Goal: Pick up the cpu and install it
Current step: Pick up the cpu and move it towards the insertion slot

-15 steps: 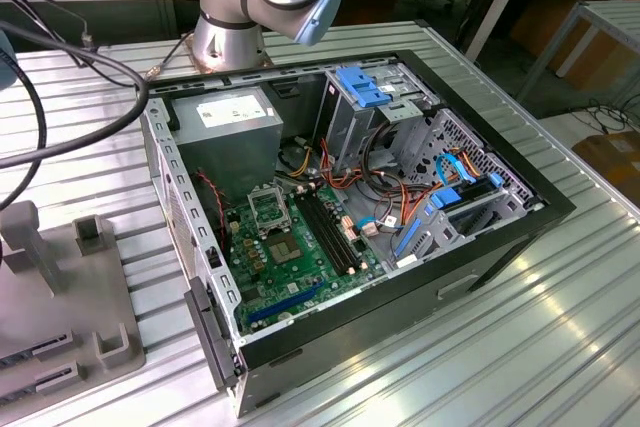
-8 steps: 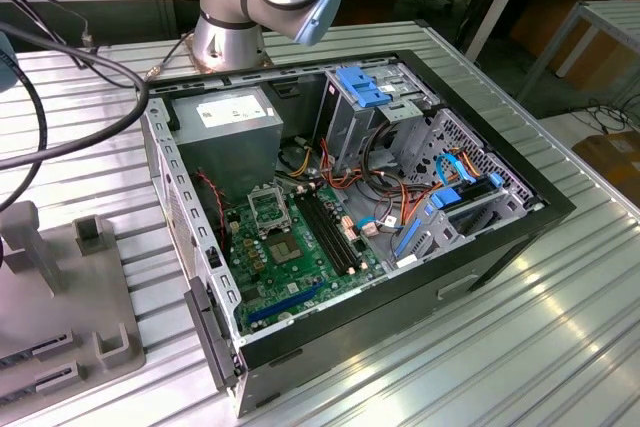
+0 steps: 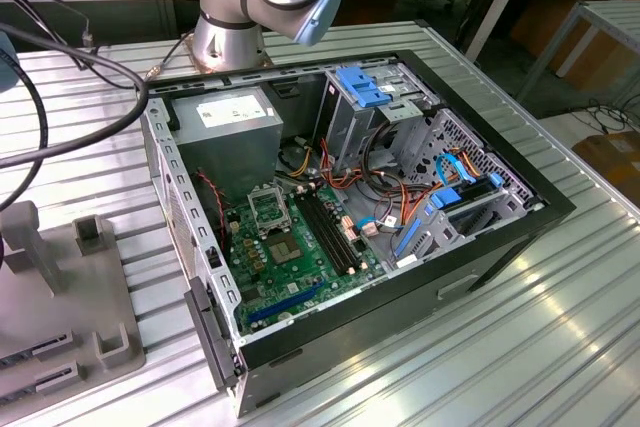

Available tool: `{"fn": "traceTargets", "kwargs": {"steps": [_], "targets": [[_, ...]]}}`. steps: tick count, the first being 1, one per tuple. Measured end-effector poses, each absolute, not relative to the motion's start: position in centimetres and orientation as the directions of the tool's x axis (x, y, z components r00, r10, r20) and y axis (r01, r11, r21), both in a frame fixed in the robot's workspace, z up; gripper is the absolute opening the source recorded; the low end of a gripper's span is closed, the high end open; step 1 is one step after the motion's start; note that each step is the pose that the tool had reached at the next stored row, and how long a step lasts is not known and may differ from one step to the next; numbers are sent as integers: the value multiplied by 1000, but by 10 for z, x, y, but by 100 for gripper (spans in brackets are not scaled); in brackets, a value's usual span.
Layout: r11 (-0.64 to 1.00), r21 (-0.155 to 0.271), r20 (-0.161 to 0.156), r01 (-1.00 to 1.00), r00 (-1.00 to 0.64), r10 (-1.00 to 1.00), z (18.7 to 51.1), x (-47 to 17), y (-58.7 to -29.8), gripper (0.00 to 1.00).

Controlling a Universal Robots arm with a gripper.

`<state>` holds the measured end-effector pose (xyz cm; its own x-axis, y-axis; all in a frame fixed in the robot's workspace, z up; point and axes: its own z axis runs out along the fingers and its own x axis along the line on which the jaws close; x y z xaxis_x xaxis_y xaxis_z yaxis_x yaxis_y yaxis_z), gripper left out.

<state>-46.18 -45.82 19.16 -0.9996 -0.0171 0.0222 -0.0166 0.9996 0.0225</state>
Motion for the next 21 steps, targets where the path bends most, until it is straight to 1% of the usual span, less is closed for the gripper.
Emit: {"fn": "traceTargets", "kwargs": {"steps": [21], "targets": [[1000,18,20,-16,-1000,-16,190,-464,-456,61]]}}
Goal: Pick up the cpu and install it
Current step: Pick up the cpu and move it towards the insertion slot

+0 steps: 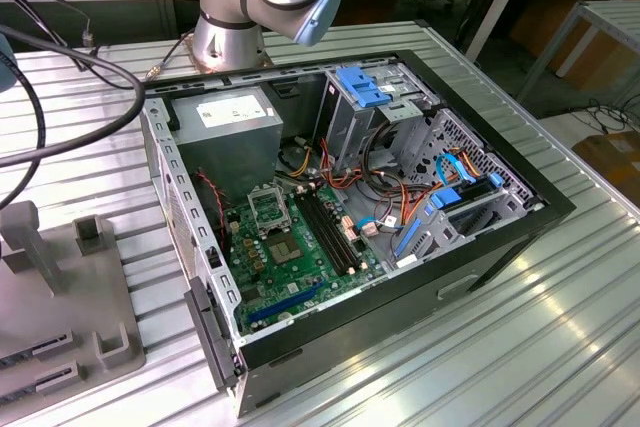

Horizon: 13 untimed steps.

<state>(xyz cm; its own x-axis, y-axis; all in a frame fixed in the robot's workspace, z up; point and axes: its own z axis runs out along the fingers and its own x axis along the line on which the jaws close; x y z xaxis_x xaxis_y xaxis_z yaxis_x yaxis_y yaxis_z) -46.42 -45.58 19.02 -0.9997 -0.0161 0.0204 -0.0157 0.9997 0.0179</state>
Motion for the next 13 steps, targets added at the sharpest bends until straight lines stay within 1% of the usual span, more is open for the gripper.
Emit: {"fn": "traceTargets", "kwargs": {"steps": [11,13], "targets": [[1000,11,12,-17,-1000,-17,190,-465,-456,61],[1000,11,12,-17,-1000,-17,190,-465,-456,59]]}}
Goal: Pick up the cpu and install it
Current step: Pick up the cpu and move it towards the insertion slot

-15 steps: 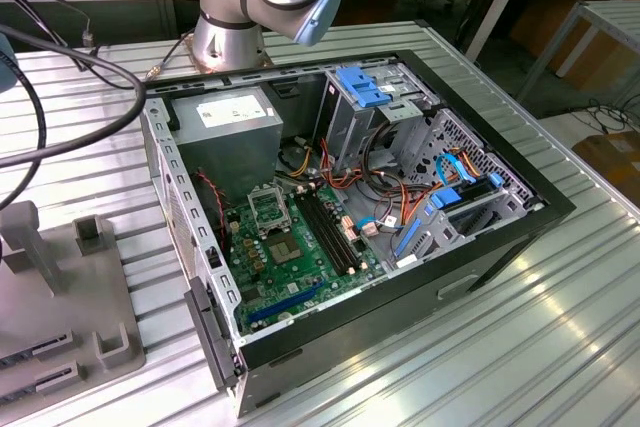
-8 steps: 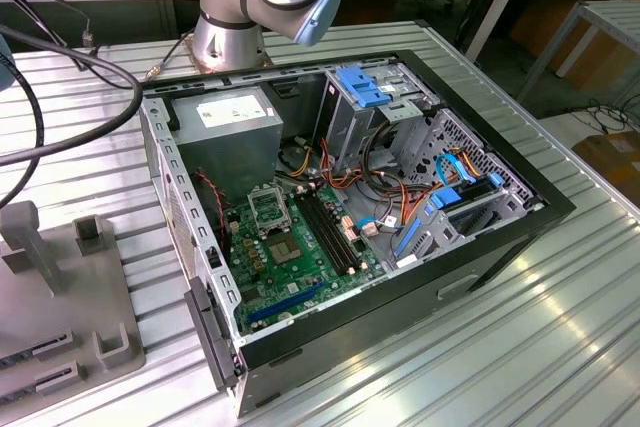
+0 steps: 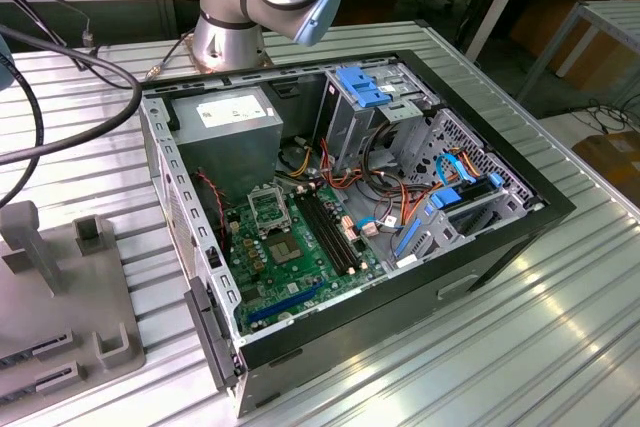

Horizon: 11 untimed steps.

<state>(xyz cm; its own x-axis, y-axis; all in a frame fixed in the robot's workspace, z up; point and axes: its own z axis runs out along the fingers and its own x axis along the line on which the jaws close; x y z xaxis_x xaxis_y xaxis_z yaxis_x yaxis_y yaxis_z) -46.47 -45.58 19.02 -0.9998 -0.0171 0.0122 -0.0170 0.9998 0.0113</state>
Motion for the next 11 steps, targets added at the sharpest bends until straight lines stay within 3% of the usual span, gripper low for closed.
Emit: {"fn": "traceTargets", "kwargs": {"steps": [2,11], "targets": [[1000,11,12,-17,-1000,-17,190,-465,-456,47],[1000,11,12,-17,-1000,-17,190,-464,-456,47]]}}
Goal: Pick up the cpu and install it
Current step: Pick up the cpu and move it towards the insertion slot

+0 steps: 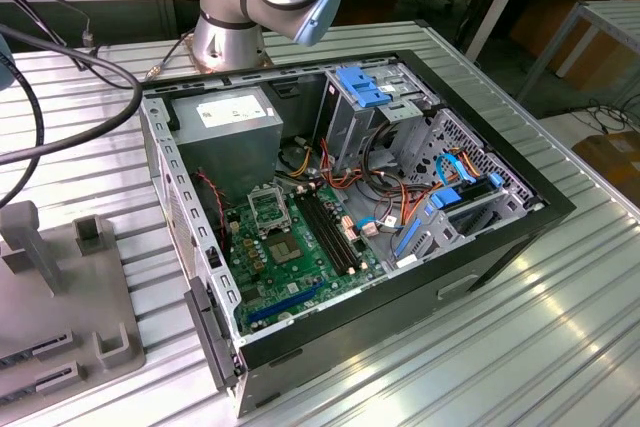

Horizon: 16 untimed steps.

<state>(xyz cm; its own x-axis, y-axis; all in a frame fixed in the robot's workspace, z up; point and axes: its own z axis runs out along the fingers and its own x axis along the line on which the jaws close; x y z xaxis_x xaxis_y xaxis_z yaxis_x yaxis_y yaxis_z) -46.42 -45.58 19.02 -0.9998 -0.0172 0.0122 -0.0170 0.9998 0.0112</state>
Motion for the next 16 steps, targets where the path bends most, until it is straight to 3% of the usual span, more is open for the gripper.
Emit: {"fn": "traceTargets", "kwargs": {"steps": [16], "targets": [[1000,11,13,-17,-1000,-17,195,-464,-456,47]]}}
